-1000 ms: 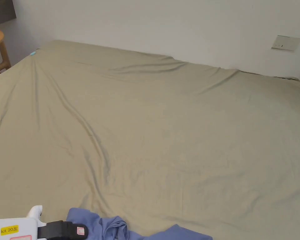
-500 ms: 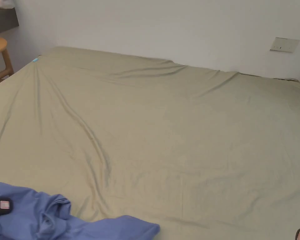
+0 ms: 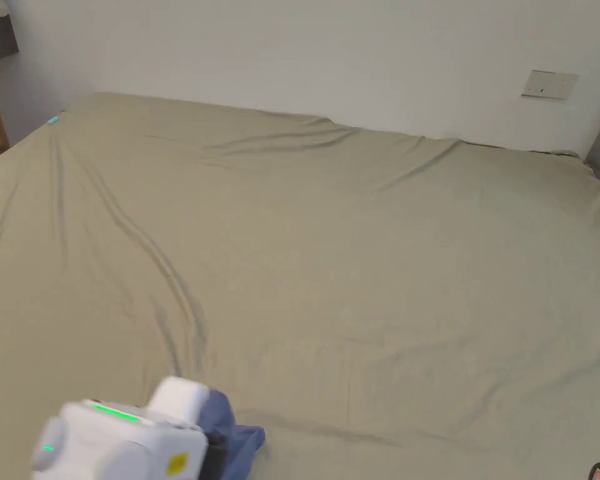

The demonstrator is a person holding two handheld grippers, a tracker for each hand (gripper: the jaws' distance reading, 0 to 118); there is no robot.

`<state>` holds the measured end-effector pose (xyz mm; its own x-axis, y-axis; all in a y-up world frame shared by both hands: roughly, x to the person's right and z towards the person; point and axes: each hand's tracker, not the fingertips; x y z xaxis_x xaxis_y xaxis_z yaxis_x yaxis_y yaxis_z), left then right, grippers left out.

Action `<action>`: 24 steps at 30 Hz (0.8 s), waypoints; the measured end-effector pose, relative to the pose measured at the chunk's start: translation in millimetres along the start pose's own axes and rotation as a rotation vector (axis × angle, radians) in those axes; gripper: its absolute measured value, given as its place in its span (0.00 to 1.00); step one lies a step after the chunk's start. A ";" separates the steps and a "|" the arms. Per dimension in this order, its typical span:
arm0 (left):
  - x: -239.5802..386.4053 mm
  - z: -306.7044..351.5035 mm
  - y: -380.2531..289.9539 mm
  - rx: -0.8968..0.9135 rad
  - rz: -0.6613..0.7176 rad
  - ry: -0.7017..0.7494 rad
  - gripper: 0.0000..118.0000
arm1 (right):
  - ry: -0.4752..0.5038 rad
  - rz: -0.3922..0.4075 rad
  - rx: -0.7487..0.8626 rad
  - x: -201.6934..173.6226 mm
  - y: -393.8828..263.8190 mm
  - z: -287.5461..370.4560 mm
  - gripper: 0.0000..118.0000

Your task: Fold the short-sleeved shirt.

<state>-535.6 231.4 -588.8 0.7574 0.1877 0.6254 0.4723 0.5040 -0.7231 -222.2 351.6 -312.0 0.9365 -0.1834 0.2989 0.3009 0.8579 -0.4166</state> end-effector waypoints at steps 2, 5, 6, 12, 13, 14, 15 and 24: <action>17.1 -30.9 -12.4 0.036 -0.045 0.057 0.25 | -0.029 0.032 0.004 0.1 -0.7 4.2 0.00; 6.1 -37.4 -15.5 0.037 0.006 -0.016 0.40 | -0.028 0.030 0.004 4.8 -1.0 9.4 0.00; -1.6 -29.5 -14.2 0.039 0.032 -0.100 0.56 | -0.029 0.029 0.006 6.2 -0.9 11.0 0.00; -32.0 62.7 14.9 0.251 0.252 -0.104 0.87 | -0.037 0.010 0.027 17.6 -0.9 14.8 0.00; -34.1 59.3 21.5 0.180 0.254 -0.036 0.75 | -0.036 0.002 0.030 19.1 -1.6 14.0 0.00; -33.3 51.5 26.9 0.129 0.224 0.037 0.38 | -0.034 -0.007 0.030 20.9 -2.8 12.1 0.00; -30.1 39.9 23.7 0.114 0.188 0.075 0.11 | -0.030 -0.015 0.027 22.1 -4.0 10.3 0.00; 44.1 -72.6 -23.9 -0.183 0.069 -0.084 0.07 | -0.023 -0.057 -0.030 22.9 -18.1 -2.7 0.00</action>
<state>-480.7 166.4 -565.3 0.7543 0.2900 0.5890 0.5000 0.3277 -0.8017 -205.8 330.6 -299.9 0.9134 -0.2206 0.3422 0.3595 0.8315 -0.4235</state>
